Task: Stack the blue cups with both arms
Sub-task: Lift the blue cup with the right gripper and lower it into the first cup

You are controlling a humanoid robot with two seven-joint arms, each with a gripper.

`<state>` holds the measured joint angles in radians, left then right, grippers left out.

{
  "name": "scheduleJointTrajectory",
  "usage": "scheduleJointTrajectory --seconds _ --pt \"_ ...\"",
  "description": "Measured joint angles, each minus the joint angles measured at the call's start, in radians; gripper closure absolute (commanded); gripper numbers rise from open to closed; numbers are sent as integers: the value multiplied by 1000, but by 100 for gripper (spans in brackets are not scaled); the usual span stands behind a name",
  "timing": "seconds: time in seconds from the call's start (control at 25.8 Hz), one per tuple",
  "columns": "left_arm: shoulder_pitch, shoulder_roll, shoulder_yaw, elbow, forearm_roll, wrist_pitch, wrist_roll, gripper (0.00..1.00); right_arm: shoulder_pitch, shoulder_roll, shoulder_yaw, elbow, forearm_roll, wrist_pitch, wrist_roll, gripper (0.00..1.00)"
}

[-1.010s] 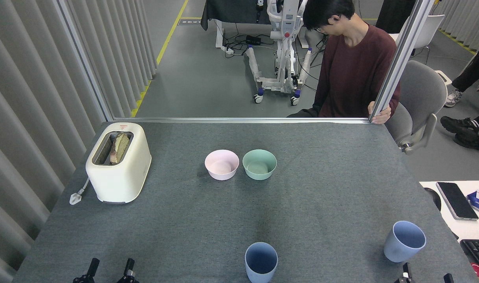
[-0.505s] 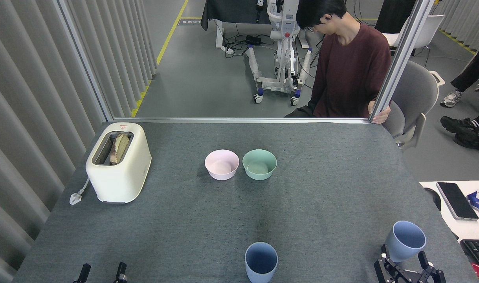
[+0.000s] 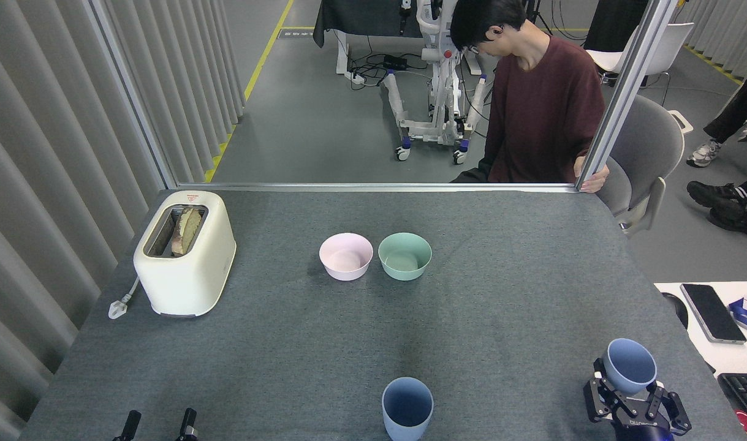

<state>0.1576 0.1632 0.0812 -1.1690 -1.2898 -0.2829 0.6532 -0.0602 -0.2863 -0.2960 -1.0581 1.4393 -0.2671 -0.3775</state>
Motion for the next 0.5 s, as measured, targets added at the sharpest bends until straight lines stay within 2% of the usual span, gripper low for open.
scheduleJointTrajectory --seconds 0.08,0.16,0.27,0.39,0.5 --pt "-2 0 0 1 0 1 0 0 54 15 26 -133 0 -46 -1 64" --pt "-2 1 0 2 -2 1 0 0 117 39 64 -316 -1 -101 -2 65" --pt "0 0 -2 2 -4 1 0 0 175 68 179 -524 4 -172 27 65" --pt "1 -3 -3 1 -6 1 0 0 190 87 326 -613 44 -199 50 65" --pt "2 -3 -4 -4 -6 1 0 0 208 125 445 -641 130 -208 65 65"
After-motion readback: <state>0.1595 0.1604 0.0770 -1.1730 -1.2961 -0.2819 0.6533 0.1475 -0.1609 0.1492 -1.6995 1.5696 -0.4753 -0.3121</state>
